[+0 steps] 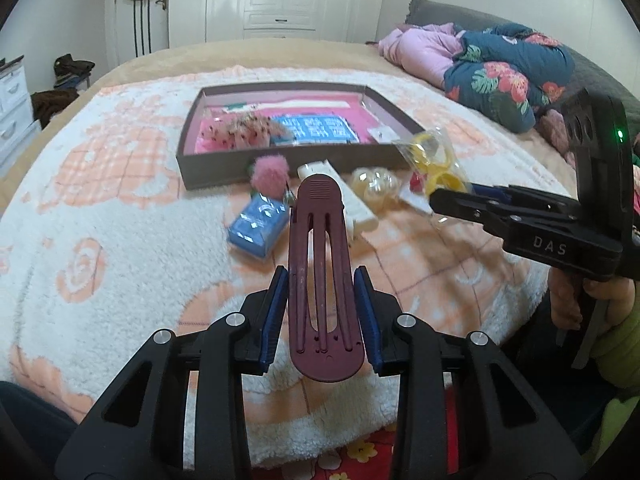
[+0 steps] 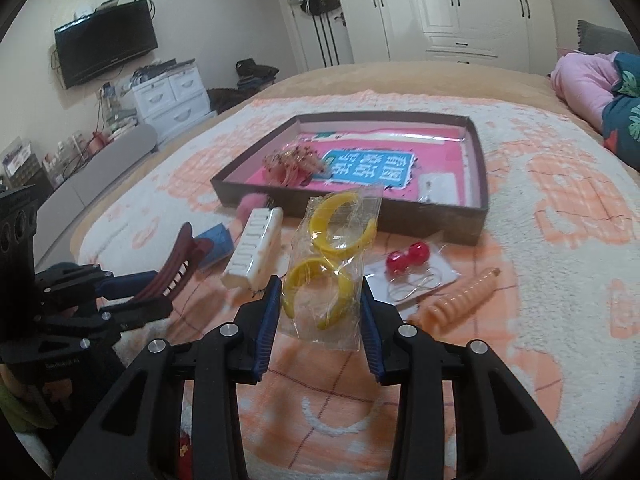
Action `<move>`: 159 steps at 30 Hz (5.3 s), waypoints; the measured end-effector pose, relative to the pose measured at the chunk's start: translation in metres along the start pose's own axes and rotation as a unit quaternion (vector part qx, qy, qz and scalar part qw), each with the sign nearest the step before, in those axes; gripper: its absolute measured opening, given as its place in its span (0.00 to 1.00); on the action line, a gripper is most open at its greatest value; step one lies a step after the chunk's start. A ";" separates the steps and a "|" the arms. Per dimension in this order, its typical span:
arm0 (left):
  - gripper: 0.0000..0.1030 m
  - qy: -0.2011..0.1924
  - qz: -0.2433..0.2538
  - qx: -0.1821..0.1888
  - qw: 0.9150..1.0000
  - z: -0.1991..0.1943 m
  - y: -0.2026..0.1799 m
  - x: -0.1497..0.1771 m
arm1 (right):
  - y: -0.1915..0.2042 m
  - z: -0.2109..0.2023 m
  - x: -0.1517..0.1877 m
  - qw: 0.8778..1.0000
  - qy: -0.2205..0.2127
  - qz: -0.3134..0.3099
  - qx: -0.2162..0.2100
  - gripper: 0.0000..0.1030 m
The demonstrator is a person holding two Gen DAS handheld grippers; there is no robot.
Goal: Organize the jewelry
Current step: 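Carry the claw clip into the tray with the left tool while the right places the bangle bag there, then open both tools and withdraw them from the tray toward the remaining items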
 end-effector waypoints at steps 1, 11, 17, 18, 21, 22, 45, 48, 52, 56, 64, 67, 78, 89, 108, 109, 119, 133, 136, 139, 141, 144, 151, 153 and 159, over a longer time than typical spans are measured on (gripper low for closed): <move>0.25 -0.002 -0.001 -0.001 1.000 -0.001 0.000 -0.003 | -0.001 -0.001 -0.001 1.000 -0.002 0.001 0.001 0.35; 0.25 -0.030 -0.004 -0.003 1.000 0.000 0.003 -0.037 | -0.012 -0.012 -0.011 1.000 -0.022 0.012 0.012 0.34; 0.25 -0.044 -0.004 0.000 0.999 0.004 0.004 -0.055 | -0.018 -0.015 -0.016 0.999 -0.030 0.014 0.023 0.35; 0.25 -0.045 -0.003 0.001 0.999 0.006 0.004 -0.057 | -0.019 -0.015 -0.017 0.999 -0.031 0.012 0.025 0.35; 0.25 -0.049 -0.005 0.004 0.999 0.011 0.004 -0.066 | -0.019 -0.016 -0.018 0.999 -0.034 0.011 0.029 0.34; 0.25 -0.051 -0.005 0.006 0.999 0.011 0.003 -0.068 | -0.020 -0.016 -0.019 0.999 -0.035 0.011 0.030 0.34; 0.25 -0.077 -0.016 0.021 0.997 0.047 0.006 -0.131 | -0.048 -0.009 -0.060 0.996 -0.060 0.027 0.055 0.35; 0.25 -0.076 -0.018 0.019 0.997 0.054 0.010 -0.137 | -0.053 -0.004 -0.066 0.996 -0.059 0.028 0.059 0.35; 0.25 -0.070 -0.022 0.016 0.997 0.065 0.015 -0.143 | -0.058 0.001 -0.075 0.996 -0.062 0.027 0.063 0.35; 0.25 -0.063 -0.023 0.009 0.998 0.077 0.020 -0.146 | -0.064 0.009 -0.083 0.995 -0.060 0.027 0.069 0.35; 0.25 -0.047 -0.028 0.001 0.998 0.100 0.031 -0.146 | -0.073 0.031 -0.093 0.996 -0.047 0.019 0.079 0.35; 0.25 -0.043 -0.029 0.000 0.999 0.105 0.034 -0.145 | -0.075 0.040 -0.097 0.996 -0.041 0.016 0.080 0.35; 0.25 -0.026 -0.033 -0.004 0.999 0.122 0.043 -0.143 | -0.082 0.077 -0.104 0.996 -0.004 0.014 0.085 0.35; 0.25 -0.011 -0.038 -0.004 0.999 0.131 0.049 -0.138 | -0.078 0.107 -0.107 0.996 0.029 0.013 0.082 0.35; 0.25 -0.006 -0.041 -0.005 0.999 0.133 0.051 -0.134 | -0.080 0.100 -0.095 0.996 0.023 0.023 0.081 0.51; 0.25 -0.007 -0.042 -0.005 0.999 0.132 0.051 -0.134 | -0.080 0.097 -0.095 0.996 0.019 0.025 0.081 0.53; 0.51 -0.041 -0.055 -0.009 0.998 0.104 0.052 -0.144 | -0.085 0.064 -0.099 0.995 -0.021 0.039 0.092 0.64; 0.82 -0.109 -0.063 -0.032 0.992 0.045 0.050 -0.151 | -0.086 0.025 -0.093 0.993 -0.056 0.049 0.094 0.78; 0.86 -0.116 -0.066 -0.033 0.991 0.036 0.049 -0.148 | -0.084 0.016 -0.091 0.993 -0.061 0.049 0.092 0.80; 0.88 -0.120 -0.067 -0.033 0.990 0.030 0.046 -0.147 | -0.081 0.007 -0.089 0.993 -0.069 0.048 0.089 0.81; 0.88 -0.125 -0.066 -0.033 0.989 0.025 0.043 -0.146 | -0.079 0.002 -0.089 0.993 -0.072 0.046 0.086 0.82; 0.88 -0.130 -0.064 -0.031 0.989 0.018 0.039 -0.144 | -0.074 -0.007 -0.087 0.993 -0.077 0.043 0.082 0.83; 0.89 -0.138 -0.054 -0.031 0.989 0.007 0.031 -0.139 | -0.068 -0.022 -0.080 0.993 -0.085 0.038 0.079 0.83; 0.89 -0.137 -0.052 -0.031 0.989 0.005 0.028 -0.136 | -0.065 -0.025 -0.078 0.993 -0.086 0.036 0.078 0.83; 0.89 -0.134 -0.049 -0.030 0.989 0.000 0.022 -0.126 | -0.057 -0.029 -0.070 0.994 -0.082 0.020 0.076 0.83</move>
Point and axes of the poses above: each gripper's, at about its wrist camera, not at the fingertips, and z roughly the way its jaws point, y to its left, x to its underside, the point moved 7 cm from there along z, roughly the way its jaws point, and after that the axes turned 1 degree about x, right-handed, at the moved point
